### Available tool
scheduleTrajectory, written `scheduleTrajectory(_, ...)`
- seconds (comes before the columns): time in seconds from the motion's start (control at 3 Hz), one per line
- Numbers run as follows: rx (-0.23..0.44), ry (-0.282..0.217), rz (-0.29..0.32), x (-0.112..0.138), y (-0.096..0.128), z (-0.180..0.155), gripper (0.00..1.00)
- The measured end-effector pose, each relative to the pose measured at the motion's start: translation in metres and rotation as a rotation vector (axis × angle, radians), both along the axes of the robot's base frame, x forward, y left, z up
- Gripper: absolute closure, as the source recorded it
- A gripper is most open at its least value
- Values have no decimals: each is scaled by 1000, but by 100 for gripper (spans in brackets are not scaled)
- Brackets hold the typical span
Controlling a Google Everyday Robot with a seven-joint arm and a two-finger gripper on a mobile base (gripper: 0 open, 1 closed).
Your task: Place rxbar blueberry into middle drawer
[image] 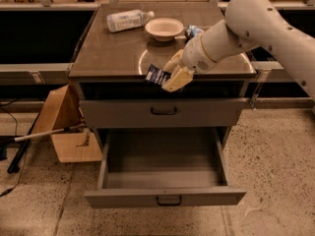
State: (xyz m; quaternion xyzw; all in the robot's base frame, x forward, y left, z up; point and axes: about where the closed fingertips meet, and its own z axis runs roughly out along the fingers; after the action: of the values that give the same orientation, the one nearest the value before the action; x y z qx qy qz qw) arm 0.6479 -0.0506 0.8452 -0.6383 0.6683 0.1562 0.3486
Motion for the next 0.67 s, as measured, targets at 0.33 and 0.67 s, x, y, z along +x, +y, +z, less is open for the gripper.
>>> scheduleTrajectory(0.33,-17,14,-27,-38,-2,-2,100)
scheduleTrajectory(0.67,-30,-3,-71,-63,-5,-5,100)
